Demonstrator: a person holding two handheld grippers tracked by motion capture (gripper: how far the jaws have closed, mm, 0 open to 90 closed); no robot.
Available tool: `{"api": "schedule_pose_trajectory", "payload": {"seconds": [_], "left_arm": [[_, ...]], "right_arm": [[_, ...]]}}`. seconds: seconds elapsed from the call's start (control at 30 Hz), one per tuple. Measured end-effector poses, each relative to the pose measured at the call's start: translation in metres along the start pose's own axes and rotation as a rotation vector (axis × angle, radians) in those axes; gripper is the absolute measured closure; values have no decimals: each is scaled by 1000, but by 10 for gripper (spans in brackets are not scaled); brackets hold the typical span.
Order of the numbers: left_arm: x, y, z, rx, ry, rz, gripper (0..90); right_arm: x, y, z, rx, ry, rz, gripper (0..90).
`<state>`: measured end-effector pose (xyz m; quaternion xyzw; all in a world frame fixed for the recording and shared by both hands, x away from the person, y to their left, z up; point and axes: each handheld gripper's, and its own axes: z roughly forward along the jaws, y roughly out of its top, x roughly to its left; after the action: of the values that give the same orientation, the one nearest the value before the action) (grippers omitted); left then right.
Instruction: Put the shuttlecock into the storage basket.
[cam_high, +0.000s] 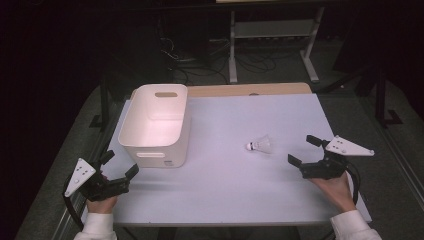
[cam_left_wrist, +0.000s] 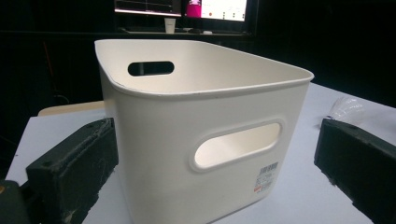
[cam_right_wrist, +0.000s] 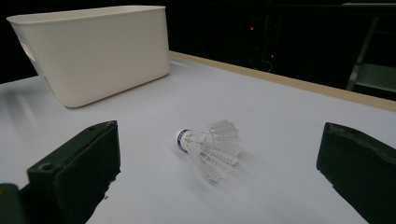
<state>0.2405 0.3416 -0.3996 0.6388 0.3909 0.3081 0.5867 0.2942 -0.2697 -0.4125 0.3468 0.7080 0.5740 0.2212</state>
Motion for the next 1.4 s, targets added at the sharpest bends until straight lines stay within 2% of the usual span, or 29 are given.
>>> {"api": "schedule_pose_trajectory", "payload": {"seconds": [0.33,0.63,0.7,0.8,0.93,1.1,1.2,1.23,1.4], "left_arm": [[-5,1,6,3,-12,8,0],[-3,6,7,14,-35,19,0],[-4,7,7,6,-40,11,0],[-5,11,7,-4,-51,6,0],[-6,17,7,5,-50,28,0],[-6,24,6,2,-46,19,0],[-6,30,6,7,-53,30,0],[-6,34,6,18,-53,51,0],[-7,41,9,26,-60,64,0]], "right_arm": [[-2,-3,-1,21,-6,12,0],[-2,-4,-1,17,-6,17,0],[-2,-4,-2,15,-10,20,0],[-2,-4,-4,14,-10,23,0],[-3,-4,-5,8,-11,25,0],[-4,-4,-5,7,-18,30,0],[-3,-5,-5,15,-15,31,0],[-3,-5,-4,16,-15,28,0],[-4,-5,-4,24,-10,32,0]]}}
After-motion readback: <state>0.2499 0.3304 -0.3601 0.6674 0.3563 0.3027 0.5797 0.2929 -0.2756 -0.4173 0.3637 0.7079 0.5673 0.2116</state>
